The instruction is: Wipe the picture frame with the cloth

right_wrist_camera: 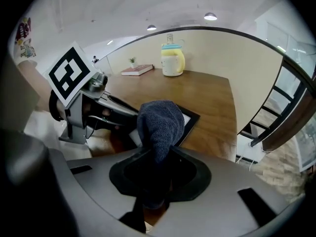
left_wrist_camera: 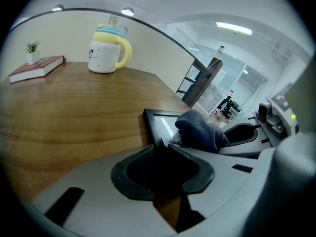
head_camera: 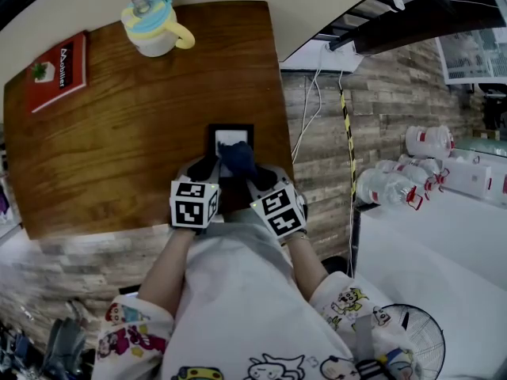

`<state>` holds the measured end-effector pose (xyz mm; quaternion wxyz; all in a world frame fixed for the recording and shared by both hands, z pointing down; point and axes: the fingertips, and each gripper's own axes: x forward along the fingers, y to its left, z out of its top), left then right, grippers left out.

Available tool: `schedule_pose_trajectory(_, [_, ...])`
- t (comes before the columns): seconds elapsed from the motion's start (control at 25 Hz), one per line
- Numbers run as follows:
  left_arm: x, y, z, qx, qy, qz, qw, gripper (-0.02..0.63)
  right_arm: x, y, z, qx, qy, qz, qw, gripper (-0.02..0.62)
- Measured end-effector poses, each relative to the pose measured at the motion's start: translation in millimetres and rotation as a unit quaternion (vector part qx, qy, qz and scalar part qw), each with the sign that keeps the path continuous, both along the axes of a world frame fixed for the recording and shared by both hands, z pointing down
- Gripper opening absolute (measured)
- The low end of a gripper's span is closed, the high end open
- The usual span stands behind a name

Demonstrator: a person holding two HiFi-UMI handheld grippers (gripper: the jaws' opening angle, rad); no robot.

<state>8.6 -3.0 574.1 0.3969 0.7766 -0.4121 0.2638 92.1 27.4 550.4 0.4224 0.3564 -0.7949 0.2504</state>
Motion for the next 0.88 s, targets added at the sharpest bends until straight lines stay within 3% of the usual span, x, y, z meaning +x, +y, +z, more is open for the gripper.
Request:
schedule_pose_trajectory(0.24, [0,0,0,-0.001,-0.001,0.0,1.0,0.083,15,4,-2,-0.007,0.001,0.024,1.0,0.069])
schedule_pose_trajectory(0.48, [0,0,0,0.001,-0.004,0.0,1.0,0.083,47,19,10,-0.023,0.042,0.042,0.998,0.069])
schedule_pose_trajectory(0.88, [1,0,-1,0.007,0.0,0.001,1.0,0.083,61,8,-14,0.007,0.005,0.076,0.997,0.069])
